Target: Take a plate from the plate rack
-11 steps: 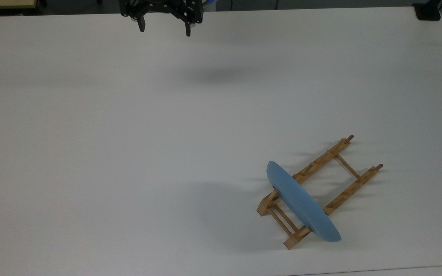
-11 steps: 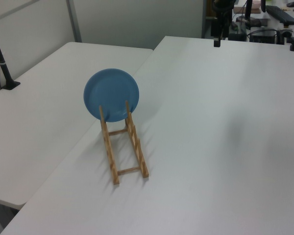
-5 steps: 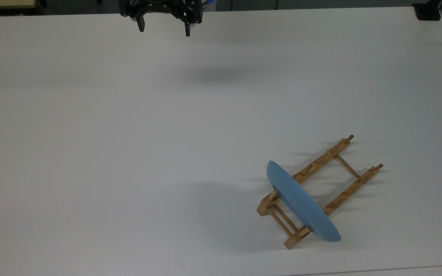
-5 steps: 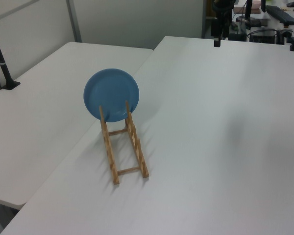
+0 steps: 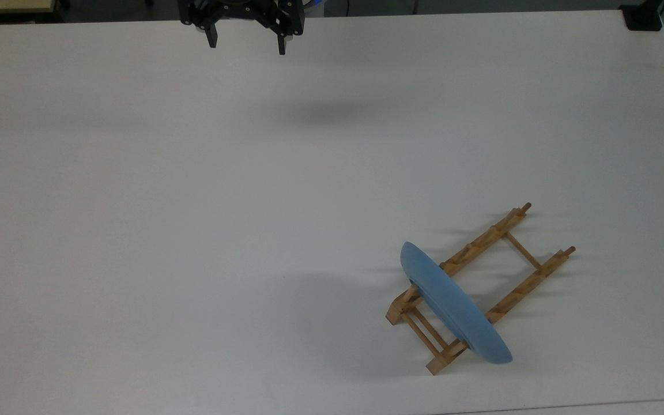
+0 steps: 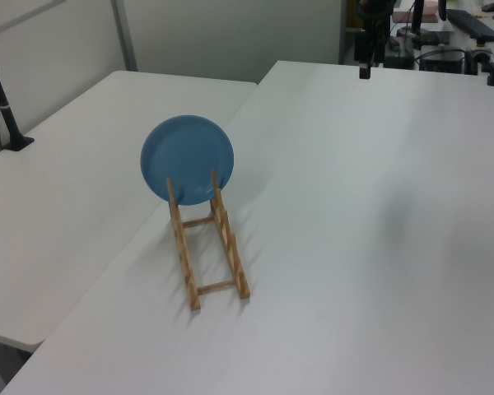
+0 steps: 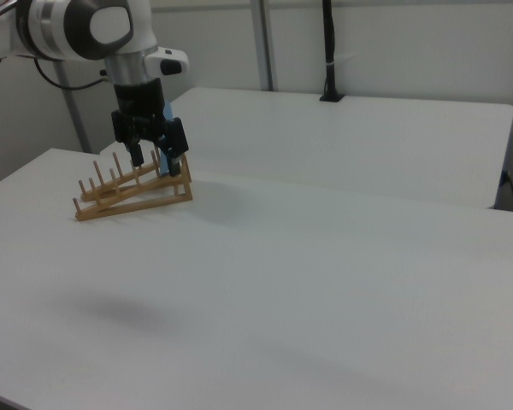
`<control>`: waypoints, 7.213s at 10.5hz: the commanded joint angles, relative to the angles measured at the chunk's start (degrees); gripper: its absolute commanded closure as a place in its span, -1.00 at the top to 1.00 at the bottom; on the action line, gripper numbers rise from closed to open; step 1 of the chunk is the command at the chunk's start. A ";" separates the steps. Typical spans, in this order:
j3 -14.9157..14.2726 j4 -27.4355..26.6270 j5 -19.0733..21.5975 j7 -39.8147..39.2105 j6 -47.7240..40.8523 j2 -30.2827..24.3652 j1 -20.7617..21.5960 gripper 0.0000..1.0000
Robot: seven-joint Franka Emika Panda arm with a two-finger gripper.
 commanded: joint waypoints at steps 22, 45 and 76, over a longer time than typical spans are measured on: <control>-1.02 17.53 -41.96 46.42 44.75 27.55 20.37 0.06; -1.11 19.29 -47.87 47.67 47.05 31.25 20.37 -0.60; -0.67 -12.98 9.69 -51.48 19.27 20.07 -2.13 -1.00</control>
